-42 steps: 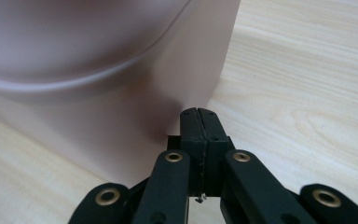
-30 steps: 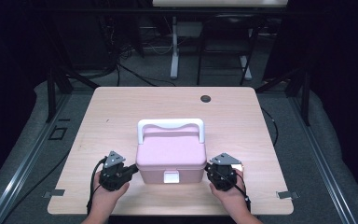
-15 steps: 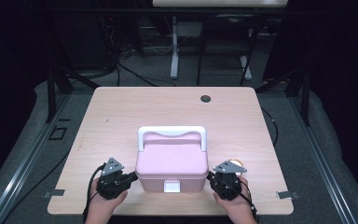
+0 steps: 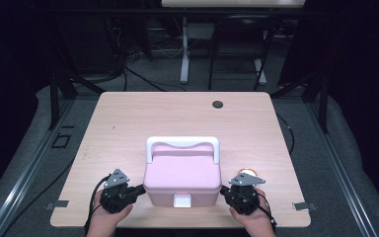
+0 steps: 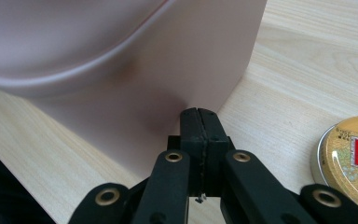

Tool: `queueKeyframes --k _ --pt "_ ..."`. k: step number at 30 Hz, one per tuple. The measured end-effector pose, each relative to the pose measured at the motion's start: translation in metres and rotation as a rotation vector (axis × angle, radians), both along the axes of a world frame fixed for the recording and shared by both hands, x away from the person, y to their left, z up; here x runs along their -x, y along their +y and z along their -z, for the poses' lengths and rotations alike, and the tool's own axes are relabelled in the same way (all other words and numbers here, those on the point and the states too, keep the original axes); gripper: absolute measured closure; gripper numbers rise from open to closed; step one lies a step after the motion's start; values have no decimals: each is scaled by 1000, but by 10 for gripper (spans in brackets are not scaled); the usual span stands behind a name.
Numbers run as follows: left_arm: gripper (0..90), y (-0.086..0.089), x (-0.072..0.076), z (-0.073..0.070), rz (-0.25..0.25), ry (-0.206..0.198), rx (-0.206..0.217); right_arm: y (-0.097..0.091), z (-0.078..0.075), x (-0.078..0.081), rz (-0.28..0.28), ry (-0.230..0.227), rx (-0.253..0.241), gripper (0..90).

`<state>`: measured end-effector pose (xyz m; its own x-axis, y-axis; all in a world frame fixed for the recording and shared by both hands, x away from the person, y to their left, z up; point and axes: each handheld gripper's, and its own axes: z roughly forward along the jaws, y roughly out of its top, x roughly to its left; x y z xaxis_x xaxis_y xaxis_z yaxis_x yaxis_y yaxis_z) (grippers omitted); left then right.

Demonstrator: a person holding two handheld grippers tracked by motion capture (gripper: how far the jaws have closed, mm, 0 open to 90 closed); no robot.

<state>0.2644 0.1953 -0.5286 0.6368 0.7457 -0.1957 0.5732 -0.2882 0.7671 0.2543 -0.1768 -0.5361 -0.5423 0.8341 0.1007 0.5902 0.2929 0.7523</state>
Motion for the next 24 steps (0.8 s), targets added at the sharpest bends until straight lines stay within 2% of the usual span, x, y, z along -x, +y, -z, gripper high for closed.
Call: queueKeyframes --k 3,5,8,11,12,15,18,24 --pt "894 3 -3 1 14 21 24 -1 0 -1 -13 0 9 896" --pt "850 5 -4 1 10 27 33 -1 0 -1 -15 0 6 888" --pt "827 9 -6 1 9 45 68 -4 1 -4 -14 1 0 845" --pt "780 12 -6 -3 4 26 61 -7 -1 -6 -15 9 -16 811" --pt "728 14 -7 -5 2 16 53 -11 -5 -8 -18 8 -13 763" --pt "688 19 -8 -12 -12 0 39 -16 -10 -10 -19 5 -21 733" --pt "625 24 -10 -19 -18 -5 48 -24 -23 -12 -25 6 -44 669" --pt "577 27 -14 -34 -15 -9 55 -30 -37 -15 -37 -16 -42 608"
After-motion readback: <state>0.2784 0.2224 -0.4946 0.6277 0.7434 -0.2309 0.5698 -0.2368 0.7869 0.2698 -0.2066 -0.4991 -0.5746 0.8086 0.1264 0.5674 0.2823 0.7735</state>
